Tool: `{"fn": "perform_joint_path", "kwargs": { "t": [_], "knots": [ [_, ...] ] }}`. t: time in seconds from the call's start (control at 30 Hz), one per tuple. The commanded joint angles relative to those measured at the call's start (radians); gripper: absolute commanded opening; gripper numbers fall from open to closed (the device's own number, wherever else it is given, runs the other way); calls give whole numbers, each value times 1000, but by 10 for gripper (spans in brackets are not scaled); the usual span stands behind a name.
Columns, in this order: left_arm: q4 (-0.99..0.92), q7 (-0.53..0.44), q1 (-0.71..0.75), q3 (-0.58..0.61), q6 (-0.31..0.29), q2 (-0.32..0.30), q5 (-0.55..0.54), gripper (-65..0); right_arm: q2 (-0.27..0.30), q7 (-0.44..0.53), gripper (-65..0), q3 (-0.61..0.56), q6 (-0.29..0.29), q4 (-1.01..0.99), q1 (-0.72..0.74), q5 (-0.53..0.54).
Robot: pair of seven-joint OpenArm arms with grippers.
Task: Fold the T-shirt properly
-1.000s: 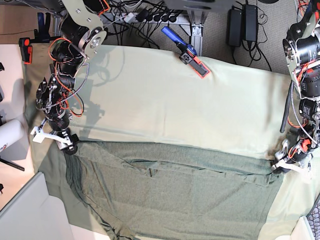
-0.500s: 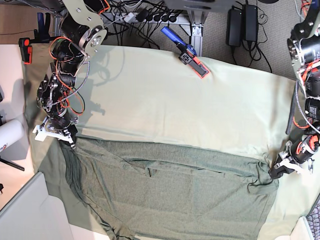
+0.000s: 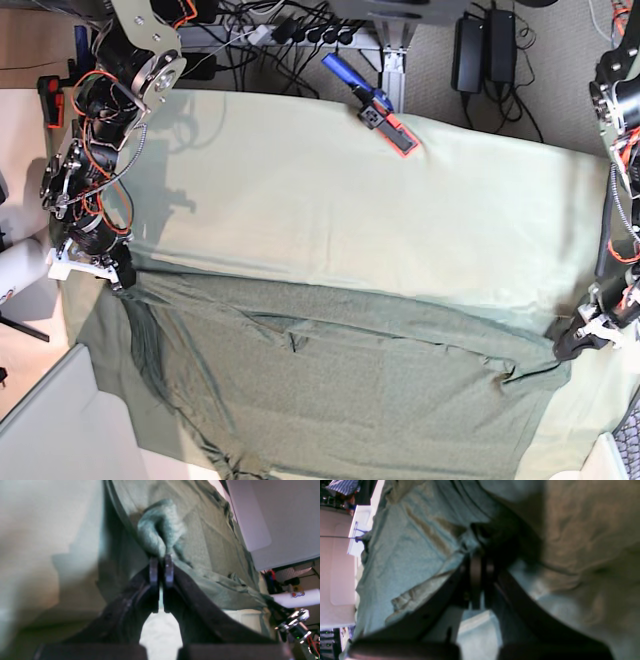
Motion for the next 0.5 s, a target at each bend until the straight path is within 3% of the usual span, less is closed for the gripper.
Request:
{"fn": "perform_joint_path", "kwargs": {
  "t": [0.0,0.47],
  "knots": [
    [21,-6,-27,-3,-28,-23,-25,-650,27,6,-650,1,37,24,26,22],
    [21,92,25,-3,-28,-101,-159,-650,35,-113,-650,1,38,63,20,24]
  ]
}}
